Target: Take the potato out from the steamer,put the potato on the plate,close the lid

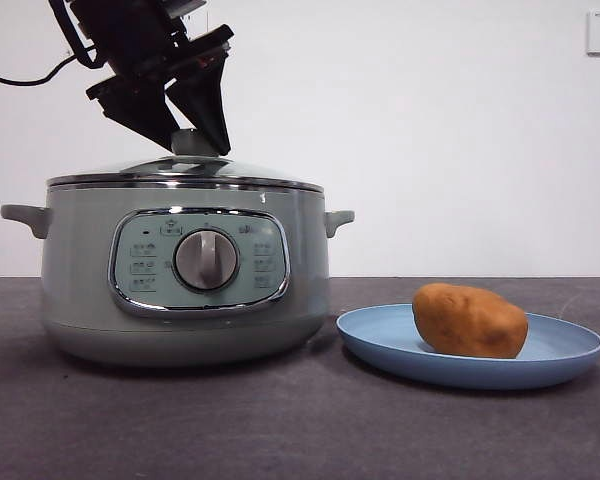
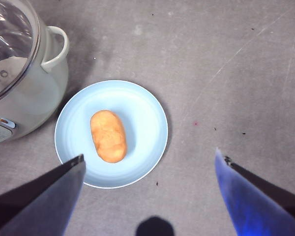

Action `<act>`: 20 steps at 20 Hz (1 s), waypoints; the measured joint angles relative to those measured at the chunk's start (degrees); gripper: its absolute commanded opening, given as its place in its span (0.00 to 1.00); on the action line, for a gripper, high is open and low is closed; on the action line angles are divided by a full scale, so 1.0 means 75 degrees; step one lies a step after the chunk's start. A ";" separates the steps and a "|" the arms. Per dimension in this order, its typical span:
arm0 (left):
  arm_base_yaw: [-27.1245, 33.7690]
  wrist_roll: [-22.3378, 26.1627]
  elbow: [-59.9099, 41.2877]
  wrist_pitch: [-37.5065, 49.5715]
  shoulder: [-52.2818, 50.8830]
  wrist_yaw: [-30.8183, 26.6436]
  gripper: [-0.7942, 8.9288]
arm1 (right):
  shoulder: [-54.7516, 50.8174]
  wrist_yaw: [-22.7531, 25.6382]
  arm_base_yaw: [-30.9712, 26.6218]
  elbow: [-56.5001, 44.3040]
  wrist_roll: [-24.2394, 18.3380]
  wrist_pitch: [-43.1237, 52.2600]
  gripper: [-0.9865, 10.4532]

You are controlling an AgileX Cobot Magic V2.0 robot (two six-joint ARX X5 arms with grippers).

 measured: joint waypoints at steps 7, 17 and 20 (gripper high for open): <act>0.0058 -0.0111 0.0297 -0.0079 -0.0230 -0.0114 0.57 | 0.0000 -0.0029 0.0000 0.0000 0.0000 0.0032 0.47; 0.0061 -0.0012 0.3311 -0.3998 -0.2180 0.2343 0.56 | -0.0032 -0.3622 0.0003 0.0052 -0.0254 0.0799 0.47; 0.0058 0.0335 0.3381 -0.5088 -0.2859 0.2652 0.49 | -0.0064 -0.4185 0.0003 0.0055 -0.0361 0.0796 0.47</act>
